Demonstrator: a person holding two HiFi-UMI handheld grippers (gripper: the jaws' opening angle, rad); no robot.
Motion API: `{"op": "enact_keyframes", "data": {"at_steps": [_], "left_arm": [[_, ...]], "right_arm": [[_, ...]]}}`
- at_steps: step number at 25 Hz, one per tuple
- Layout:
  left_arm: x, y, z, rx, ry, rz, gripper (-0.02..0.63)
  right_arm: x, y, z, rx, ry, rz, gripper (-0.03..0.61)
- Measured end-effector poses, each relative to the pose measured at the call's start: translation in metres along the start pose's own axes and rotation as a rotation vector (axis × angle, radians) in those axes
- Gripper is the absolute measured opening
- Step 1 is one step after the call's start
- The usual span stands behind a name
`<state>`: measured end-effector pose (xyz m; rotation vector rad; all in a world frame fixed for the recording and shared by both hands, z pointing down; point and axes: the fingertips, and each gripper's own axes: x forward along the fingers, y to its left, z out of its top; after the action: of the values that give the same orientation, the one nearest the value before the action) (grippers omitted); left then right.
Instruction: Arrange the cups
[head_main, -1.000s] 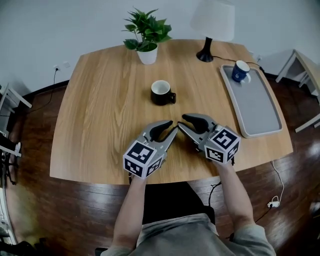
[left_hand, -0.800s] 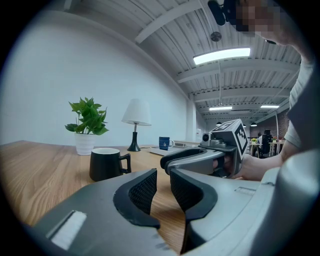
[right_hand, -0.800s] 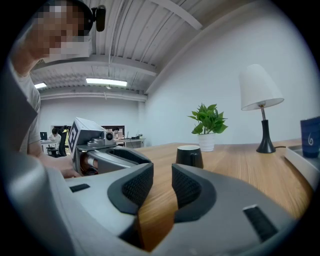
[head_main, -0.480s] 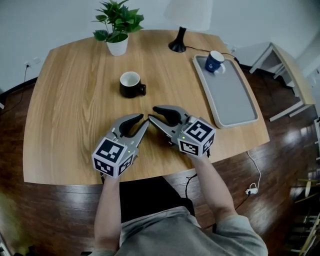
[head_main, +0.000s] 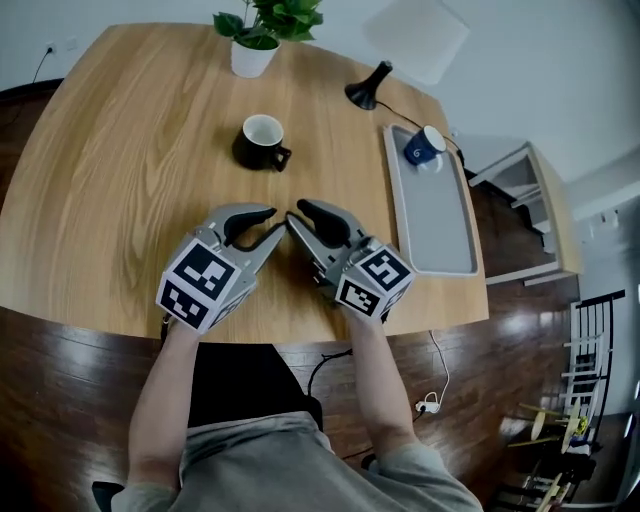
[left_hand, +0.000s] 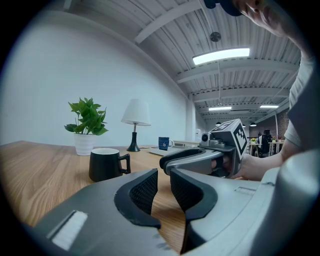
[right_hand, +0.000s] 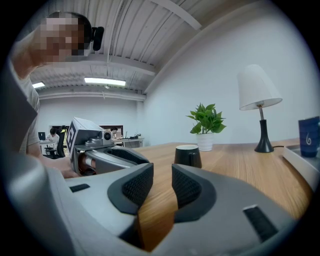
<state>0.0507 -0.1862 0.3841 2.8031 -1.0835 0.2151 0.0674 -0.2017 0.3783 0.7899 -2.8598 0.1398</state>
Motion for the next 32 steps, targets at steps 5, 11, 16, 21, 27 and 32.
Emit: {"op": "enact_keyframes", "data": {"at_steps": [5,11,16,21,27,32], "left_arm": [[0.0,-0.002,0.004,-0.01,-0.006,0.001,0.077],[0.0,-0.002,0.004,-0.012,-0.005,0.0,0.077],[-0.001,-0.002,0.004,-0.009,-0.004,-0.001,0.077],[0.0,-0.003,0.002,-0.009,0.0,-0.001,0.077],[0.0,-0.003,0.003,-0.003,-0.007,-0.002,0.077],[0.0,-0.004,0.002,-0.004,-0.001,-0.004,0.077]], "right_arm": [[0.0,0.0,0.0,0.003,0.012,-0.003,0.109],[0.0,-0.011,0.003,0.008,0.002,-0.006,0.109],[0.004,-0.02,0.001,-0.015,0.033,-0.024,0.109],[0.012,-0.031,-0.001,-0.044,0.072,-0.048,0.117],[0.028,-0.054,0.0,-0.097,0.13,-0.088,0.155],[0.052,-0.073,0.011,-0.172,0.176,-0.092,0.172]]}}
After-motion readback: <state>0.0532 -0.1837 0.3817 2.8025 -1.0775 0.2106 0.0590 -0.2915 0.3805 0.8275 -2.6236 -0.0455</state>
